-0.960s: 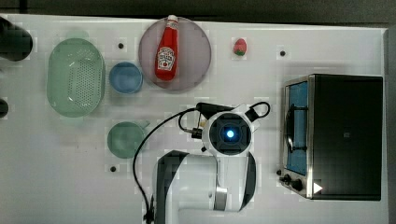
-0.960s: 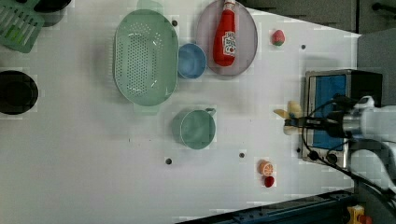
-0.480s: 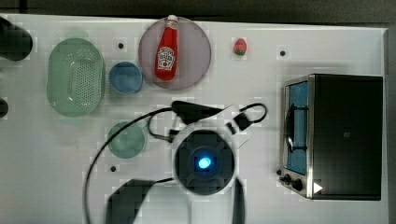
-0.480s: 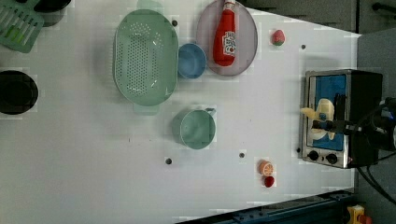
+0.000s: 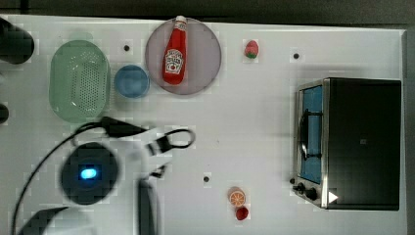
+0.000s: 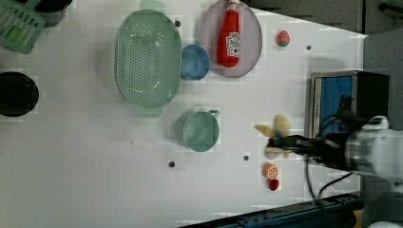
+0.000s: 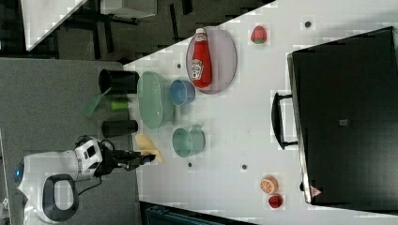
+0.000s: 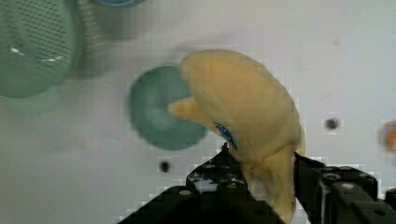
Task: Pick Banana and place it in mug.
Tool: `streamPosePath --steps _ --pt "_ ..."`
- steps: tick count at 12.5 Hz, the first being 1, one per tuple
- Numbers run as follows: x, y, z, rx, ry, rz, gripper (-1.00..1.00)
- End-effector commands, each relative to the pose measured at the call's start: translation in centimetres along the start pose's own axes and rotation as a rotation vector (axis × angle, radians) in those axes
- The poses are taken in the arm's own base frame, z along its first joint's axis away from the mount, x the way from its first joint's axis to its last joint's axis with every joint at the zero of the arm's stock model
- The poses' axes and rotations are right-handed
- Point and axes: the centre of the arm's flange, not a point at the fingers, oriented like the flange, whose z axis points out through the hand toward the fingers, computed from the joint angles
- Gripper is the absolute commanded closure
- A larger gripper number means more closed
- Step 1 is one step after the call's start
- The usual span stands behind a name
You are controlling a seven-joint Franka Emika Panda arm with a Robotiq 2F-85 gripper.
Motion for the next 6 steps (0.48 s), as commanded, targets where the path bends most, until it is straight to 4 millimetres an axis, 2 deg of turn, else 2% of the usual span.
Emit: streamPosePath --steps 1,4,6 --pt "-0.8 -3.1 1.9 -0.001 -0.002 0.195 0.37" --pt "-1.0 -5.9 5.1 0.027 0.015 0.258 0.37" --pt "-0.8 -6.6 7.6 -0.005 0.032 0.286 0.37"
